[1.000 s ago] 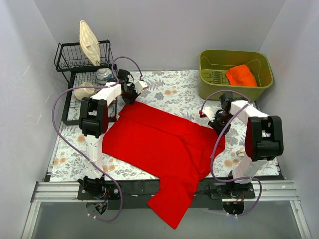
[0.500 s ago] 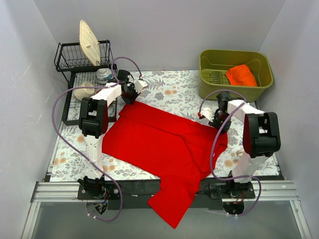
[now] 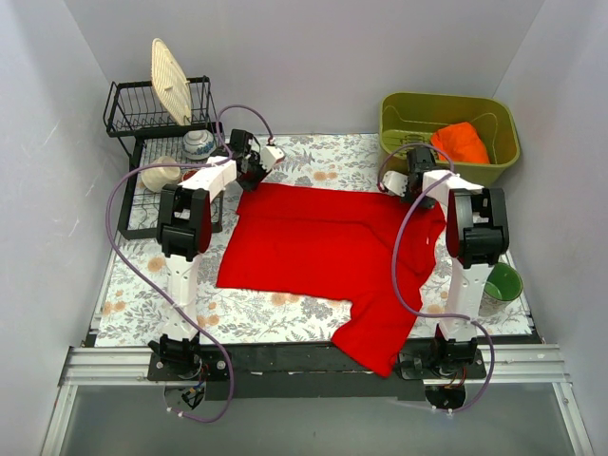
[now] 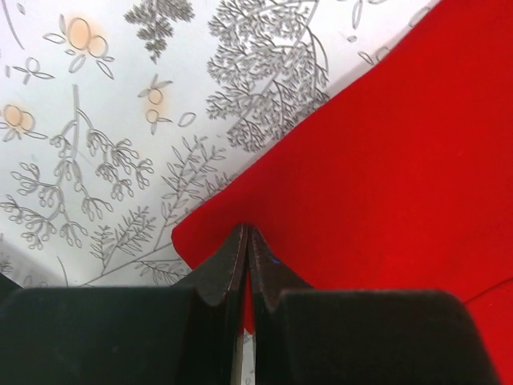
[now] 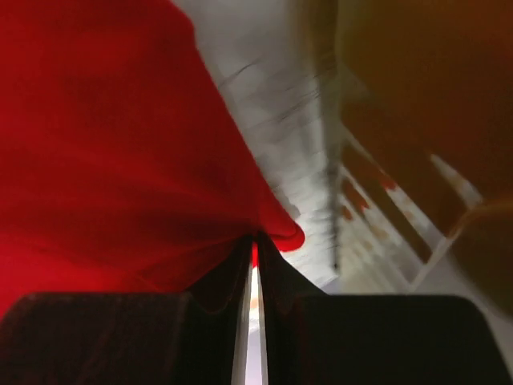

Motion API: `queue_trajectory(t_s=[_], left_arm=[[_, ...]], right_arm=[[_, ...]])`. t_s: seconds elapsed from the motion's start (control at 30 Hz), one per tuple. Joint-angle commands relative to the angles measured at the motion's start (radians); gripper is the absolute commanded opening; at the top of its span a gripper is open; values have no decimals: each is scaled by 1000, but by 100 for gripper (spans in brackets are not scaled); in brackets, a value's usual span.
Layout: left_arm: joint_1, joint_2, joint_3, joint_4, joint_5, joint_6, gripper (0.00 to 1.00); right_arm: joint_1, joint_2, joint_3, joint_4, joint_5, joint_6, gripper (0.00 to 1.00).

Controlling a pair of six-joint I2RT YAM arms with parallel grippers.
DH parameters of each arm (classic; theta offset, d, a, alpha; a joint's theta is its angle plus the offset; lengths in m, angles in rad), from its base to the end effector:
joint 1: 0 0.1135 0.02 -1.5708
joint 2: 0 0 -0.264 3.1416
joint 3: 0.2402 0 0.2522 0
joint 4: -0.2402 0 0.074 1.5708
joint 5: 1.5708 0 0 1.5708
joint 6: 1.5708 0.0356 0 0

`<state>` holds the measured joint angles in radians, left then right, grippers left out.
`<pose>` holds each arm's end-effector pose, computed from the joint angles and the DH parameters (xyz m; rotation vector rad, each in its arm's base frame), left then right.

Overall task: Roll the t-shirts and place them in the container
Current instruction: Fold the T-shirt at the center of the board.

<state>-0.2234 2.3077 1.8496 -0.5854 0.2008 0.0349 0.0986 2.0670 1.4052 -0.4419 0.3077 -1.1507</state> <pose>0.4845 -0.1174 0.1604 0.4076 2.5857 -0.3289 0.4234 0.0310 0.1461 -1.5562 2.3355 -0.7111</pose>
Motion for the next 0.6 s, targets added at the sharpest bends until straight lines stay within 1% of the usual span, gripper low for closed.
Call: queue_trajectory(t_s=[0.0,0.17,0.27,0.37,0.4,0.43,0.5,0.53,0.57], left_arm=[[-4,58,-9,45,-73,-15,0],[-4,84,19,78,-142,-21,0],[-4,53,23,70,-120,-45,0],[-10,-22,17,67,-69,-104,0],[-14,-40,13,59,-60,-118,0],[-25,-65,11,52,-52,-130,0],[-36,-134,-7,32,-23,-184,5],[-47,-158,-19,24,-9,-202,6],[-51,-212,-33,7,2,-226,6]], right_arm=[[-8,100,64,130,-4,-63,13],[-8,119,106,152,1,-70,13],[-7,99,130,103,-4,-35,14],[-5,38,144,48,-24,12,15],[-7,18,138,5,-38,28,16],[-5,-23,135,-17,-47,40,19],[-7,-66,118,-90,-70,80,23],[-7,-109,97,-113,-77,94,27],[-8,-134,81,-135,-87,109,28]])
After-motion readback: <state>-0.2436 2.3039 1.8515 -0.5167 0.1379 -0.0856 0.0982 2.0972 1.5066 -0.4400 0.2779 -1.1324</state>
